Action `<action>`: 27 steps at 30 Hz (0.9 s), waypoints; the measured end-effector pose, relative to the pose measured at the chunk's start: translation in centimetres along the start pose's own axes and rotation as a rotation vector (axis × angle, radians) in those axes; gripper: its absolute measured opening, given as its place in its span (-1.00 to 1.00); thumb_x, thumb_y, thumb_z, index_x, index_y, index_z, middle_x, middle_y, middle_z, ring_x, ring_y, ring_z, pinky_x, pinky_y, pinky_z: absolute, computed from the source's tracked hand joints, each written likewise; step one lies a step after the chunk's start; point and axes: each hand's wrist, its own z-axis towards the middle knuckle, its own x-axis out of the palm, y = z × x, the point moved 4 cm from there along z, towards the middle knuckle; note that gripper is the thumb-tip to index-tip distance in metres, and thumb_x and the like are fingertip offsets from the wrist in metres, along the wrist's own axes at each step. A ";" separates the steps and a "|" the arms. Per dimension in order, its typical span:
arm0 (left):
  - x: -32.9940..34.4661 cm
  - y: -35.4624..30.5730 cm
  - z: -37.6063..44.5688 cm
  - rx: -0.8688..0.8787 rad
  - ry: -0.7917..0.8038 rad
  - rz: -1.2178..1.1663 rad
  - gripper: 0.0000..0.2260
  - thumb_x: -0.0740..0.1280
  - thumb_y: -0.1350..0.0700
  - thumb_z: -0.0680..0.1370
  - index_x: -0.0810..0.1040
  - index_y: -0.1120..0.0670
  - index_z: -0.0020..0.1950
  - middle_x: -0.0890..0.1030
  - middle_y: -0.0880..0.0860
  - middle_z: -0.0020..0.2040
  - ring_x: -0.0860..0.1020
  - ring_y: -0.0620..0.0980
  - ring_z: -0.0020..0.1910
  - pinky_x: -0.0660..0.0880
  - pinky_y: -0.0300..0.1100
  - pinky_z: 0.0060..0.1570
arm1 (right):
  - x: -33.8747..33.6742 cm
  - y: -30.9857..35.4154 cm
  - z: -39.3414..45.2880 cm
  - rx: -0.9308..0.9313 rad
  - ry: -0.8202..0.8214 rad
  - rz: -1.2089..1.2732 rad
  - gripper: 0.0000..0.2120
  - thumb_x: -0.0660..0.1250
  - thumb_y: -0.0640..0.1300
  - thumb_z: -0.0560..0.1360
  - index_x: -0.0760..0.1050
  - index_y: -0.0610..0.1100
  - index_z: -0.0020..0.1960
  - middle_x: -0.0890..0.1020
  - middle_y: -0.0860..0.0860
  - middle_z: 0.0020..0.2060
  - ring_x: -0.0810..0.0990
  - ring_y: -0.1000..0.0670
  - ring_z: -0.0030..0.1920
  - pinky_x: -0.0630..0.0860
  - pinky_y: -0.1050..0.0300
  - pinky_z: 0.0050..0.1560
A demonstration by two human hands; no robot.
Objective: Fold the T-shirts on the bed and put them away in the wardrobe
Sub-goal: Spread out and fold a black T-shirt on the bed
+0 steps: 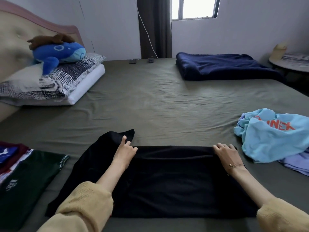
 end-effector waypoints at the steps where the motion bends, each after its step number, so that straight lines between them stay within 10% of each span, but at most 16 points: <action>1: -0.3 -0.1 -0.3 0.008 0.016 -0.007 -0.67 0.29 0.26 0.48 0.41 0.07 0.23 0.62 -0.01 0.02 0.46 0.05 0.21 -0.11 0.07 0.45 | 0.0 -0.1 -0.4 0.020 0.010 0.005 -0.74 0.39 -0.28 0.37 0.53 -0.08 0.04 0.59 0.00 -0.05 0.61 -0.02 0.02 0.43 0.11 0.02; 27: -0.7 -3.2 -5.1 -0.403 0.232 -0.197 -0.71 0.28 0.18 0.53 0.46 0.06 0.25 0.57 -0.04 0.14 0.52 -0.05 0.16 0.27 -0.10 0.24 | -2.0 -1.3 -6.5 0.320 0.291 0.109 -0.71 0.15 -0.38 0.52 0.43 -0.16 0.18 0.52 -0.05 0.15 0.55 -0.05 0.17 0.50 0.13 0.02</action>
